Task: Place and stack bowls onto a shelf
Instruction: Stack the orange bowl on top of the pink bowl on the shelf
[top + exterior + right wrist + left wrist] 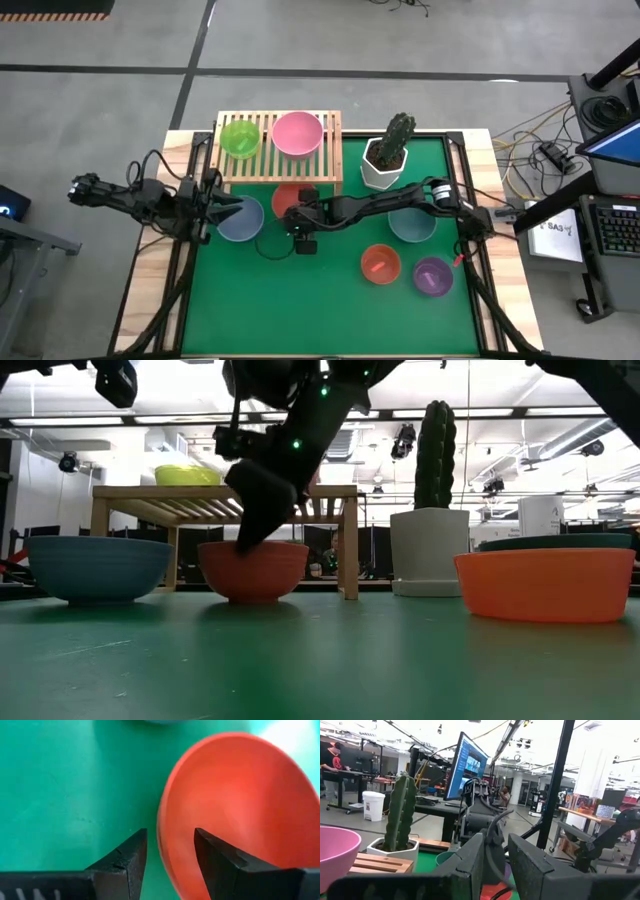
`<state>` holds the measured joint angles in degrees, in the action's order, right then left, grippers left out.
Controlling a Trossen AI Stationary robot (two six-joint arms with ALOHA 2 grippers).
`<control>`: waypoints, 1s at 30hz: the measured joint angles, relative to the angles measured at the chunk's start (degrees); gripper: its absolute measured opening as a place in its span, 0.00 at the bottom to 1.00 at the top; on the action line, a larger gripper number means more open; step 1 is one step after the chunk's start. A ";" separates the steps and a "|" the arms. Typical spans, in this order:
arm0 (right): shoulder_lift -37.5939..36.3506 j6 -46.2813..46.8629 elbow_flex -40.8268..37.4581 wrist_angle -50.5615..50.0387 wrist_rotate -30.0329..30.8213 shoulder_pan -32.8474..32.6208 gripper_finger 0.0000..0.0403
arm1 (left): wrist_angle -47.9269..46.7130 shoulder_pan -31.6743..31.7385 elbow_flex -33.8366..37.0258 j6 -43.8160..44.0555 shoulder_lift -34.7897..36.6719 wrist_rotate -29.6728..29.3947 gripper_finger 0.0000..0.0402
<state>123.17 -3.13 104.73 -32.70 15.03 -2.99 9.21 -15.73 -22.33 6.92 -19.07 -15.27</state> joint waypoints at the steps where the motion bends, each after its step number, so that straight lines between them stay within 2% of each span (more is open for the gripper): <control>1: 0.41 -0.30 0.00 0.24 0.00 0.06 0.38 | 0.08 0.00 0.00 0.00 0.00 0.00 0.18; 7: 1.47 -0.83 0.00 0.11 -0.44 0.32 0.29 | 0.07 0.00 0.00 -0.17 -0.05 -0.01 0.18; 10: 1.47 -0.83 0.00 0.19 -1.10 0.31 0.19 | 0.05 0.00 0.00 -0.35 -0.07 -0.04 0.18; 13: 1.45 -0.89 0.00 0.17 -4.20 0.31 0.06 | 0.07 0.00 0.00 -0.42 -0.07 -0.09 0.18; 14: 1.34 -1.01 0.00 0.14 -4.84 0.31 0.04 | 0.08 0.00 0.00 -0.42 -0.07 -0.11 0.18; 18: 0.99 -1.58 0.80 -1.62 -5.71 -0.35 0.02 | 0.09 0.00 0.00 -0.42 -0.07 -0.14 0.18; 21: 0.78 -2.58 3.49 -4.27 -9.62 -1.31 0.02 | 0.09 0.00 0.00 -0.43 -0.07 -0.15 0.18; 24: 0.47 -4.68 8.31 -9.02 -12.11 -2.73 0.02 | 0.11 0.00 0.00 -0.44 -0.07 -0.15 0.18; 30: 0.27 -10.07 20.59 -19.43 -12.15 -5.16 0.02 | 0.16 0.00 0.00 -0.44 -0.07 -0.17 0.18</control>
<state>123.44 -13.20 125.31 -52.13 2.88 -8.15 9.37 -15.73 -22.33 6.48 -19.14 -15.44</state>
